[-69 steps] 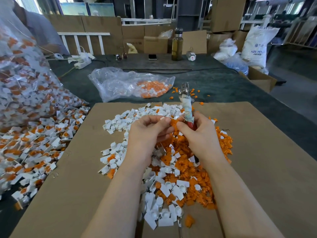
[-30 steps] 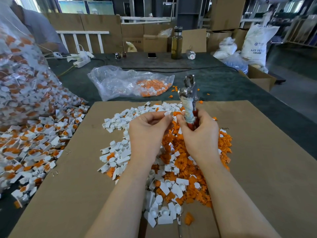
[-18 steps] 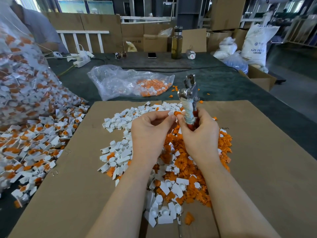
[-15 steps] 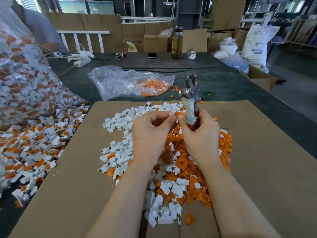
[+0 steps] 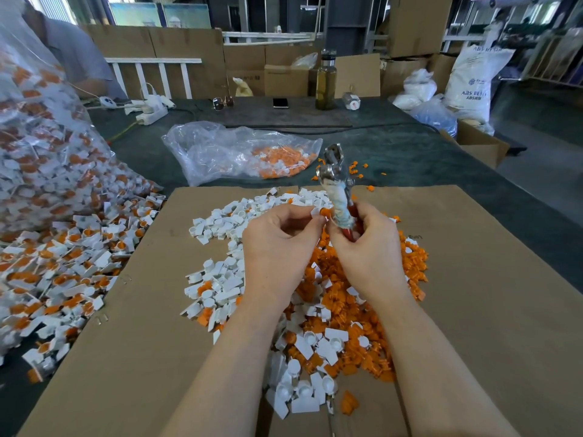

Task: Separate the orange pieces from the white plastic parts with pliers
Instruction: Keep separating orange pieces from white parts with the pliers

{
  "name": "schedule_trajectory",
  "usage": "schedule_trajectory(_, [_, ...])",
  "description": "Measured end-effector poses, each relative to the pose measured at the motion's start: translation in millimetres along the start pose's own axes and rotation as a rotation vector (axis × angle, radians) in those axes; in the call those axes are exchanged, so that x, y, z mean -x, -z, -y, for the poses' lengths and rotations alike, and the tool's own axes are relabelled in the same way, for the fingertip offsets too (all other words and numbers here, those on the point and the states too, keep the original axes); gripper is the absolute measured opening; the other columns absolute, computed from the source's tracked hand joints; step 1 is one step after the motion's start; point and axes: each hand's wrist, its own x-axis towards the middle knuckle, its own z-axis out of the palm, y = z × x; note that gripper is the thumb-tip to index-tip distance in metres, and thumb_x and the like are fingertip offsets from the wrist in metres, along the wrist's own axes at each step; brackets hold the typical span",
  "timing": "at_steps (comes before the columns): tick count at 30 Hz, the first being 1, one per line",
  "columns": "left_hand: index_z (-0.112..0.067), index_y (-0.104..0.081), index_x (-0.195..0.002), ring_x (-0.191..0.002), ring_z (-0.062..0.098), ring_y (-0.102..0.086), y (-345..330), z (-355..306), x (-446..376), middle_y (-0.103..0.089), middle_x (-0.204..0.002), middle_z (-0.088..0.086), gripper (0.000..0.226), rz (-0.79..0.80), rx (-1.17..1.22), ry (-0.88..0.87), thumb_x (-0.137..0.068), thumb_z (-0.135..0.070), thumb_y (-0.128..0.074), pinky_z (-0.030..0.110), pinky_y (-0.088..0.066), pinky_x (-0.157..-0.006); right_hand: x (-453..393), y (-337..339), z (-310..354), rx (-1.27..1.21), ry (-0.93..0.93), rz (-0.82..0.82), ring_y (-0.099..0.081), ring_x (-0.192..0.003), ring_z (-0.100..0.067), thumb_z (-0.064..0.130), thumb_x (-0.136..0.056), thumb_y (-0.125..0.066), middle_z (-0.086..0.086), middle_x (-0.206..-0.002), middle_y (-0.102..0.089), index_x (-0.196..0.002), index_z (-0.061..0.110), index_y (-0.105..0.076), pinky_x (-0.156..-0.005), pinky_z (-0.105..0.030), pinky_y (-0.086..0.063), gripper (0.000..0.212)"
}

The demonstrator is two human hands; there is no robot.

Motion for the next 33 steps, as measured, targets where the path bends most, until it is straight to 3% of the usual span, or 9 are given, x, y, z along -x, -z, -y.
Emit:
schedule_trajectory(3, [-0.037, -0.071, -0.074, -0.070, 0.001, -0.070, 0.3, 3.5, -2.1, -0.073, -0.073, -0.019, 0.020, -0.035, 0.013, 0.052, -0.079, -0.022, -0.083, 0.017, -0.055, -0.067, -1.0, 1.0, 0.2, -0.002, 0.018, 0.059, -0.055, -0.063, -0.004, 0.014, -0.085, -0.066, 0.018, -0.068, -0.059, -0.087, 0.024, -0.061, -0.053, -0.015, -0.041, 0.011])
schedule_trajectory(6, [-0.030, -0.073, -0.076, -0.073, 0.011, -0.073, 3.6, 6.2, -5.3, -0.075, -0.073, -0.009, 0.015, -0.043, 0.047, 0.117, -0.081, -0.020, -0.082, 0.028, -0.059, -0.071, -1.8, 4.9, 2.9, -0.016, -0.017, 0.155, -0.057, -0.067, 0.001, 0.014, -0.086, -0.066, 0.014, -0.072, -0.061, -0.095, 0.023, -0.064, -0.056, -0.011, -0.042, 0.013])
schedule_trajectory(8, [-0.024, -0.074, -0.080, -0.071, 0.012, -0.074, 6.8, 6.5, -7.3, -0.075, -0.072, -0.005, 0.011, -0.057, 0.115, 0.165, -0.083, -0.016, -0.080, 0.024, -0.059, -0.067, -2.3, 10.0, 4.1, -0.055, -0.062, 0.241, -0.061, -0.076, -0.003, 0.013, -0.086, -0.066, 0.009, -0.081, -0.066, -0.101, 0.020, -0.065, -0.061, -0.016, -0.048, 0.016])
schedule_trajectory(12, [-0.016, -0.072, -0.083, -0.069, 0.013, -0.074, 12.9, 4.8, -9.8, -0.075, -0.071, -0.002, 0.011, -0.062, 0.293, 0.209, -0.084, -0.006, -0.076, 0.018, -0.056, -0.065, -3.5, 19.6, 5.4, -0.030, -0.095, 0.383, -0.059, -0.081, -0.030, 0.010, -0.084, -0.065, -0.014, -0.087, -0.063, -0.096, 0.009, -0.064, -0.074, -0.047, -0.049, 0.012])
schedule_trajectory(17, [-0.014, -0.071, -0.080, -0.065, 0.013, -0.072, 18.6, 3.8, -12.4, -0.074, -0.068, -0.001, 0.014, -0.062, 0.383, 0.177, -0.084, -0.001, -0.073, 0.018, -0.056, -0.064, -4.1, 24.0, 8.0, -0.007, -0.116, 0.510, -0.058, -0.085, -0.038, 0.011, -0.083, -0.066, -0.018, -0.091, -0.062, -0.096, 0.009, -0.063, -0.079, -0.054, -0.047, 0.013])
schedule_trajectory(24, [-0.012, -0.071, -0.082, -0.064, 0.011, -0.072, 23.7, 7.5, -14.2, -0.075, -0.069, -0.002, 0.012, -0.055, 0.411, 0.148, -0.084, -0.001, -0.073, 0.018, -0.056, -0.064, -4.4, 26.5, 6.6, 0.026, -0.153, 0.630, -0.059, -0.080, -0.011, 0.014, -0.085, -0.068, 0.008, -0.086, -0.060, -0.106, 0.020, -0.063, -0.073, -0.032, -0.047, 0.023])
schedule_trajectory(29, [-0.012, -0.071, -0.082, -0.063, 0.011, -0.071, 24.7, 9.0, -15.8, -0.074, -0.069, -0.003, 0.011, -0.037, 0.407, 0.139, -0.084, -0.001, -0.072, 0.019, -0.056, -0.064, -3.9, 25.9, 7.2, 0.037, -0.151, 0.643, -0.061, -0.083, -0.018, 0.013, -0.086, -0.067, 0.001, -0.088, -0.063, -0.106, 0.017, -0.063, -0.079, -0.043, -0.049, 0.022])
schedule_trajectory(33, [-0.011, -0.070, -0.083, -0.061, 0.009, -0.070, 25.9, 9.1, -16.6, -0.074, -0.068, -0.004, 0.010, -0.030, 0.406, 0.135, -0.084, -0.001, -0.072, 0.018, -0.056, -0.063, -2.5, 24.6, 5.8, 0.044, -0.117, 0.644, -0.050, -0.061, -0.005, 0.010, -0.084, -0.065, 0.011, -0.070, -0.055, -0.096, 0.019, -0.065, -0.065, -0.037, -0.044, 0.015])
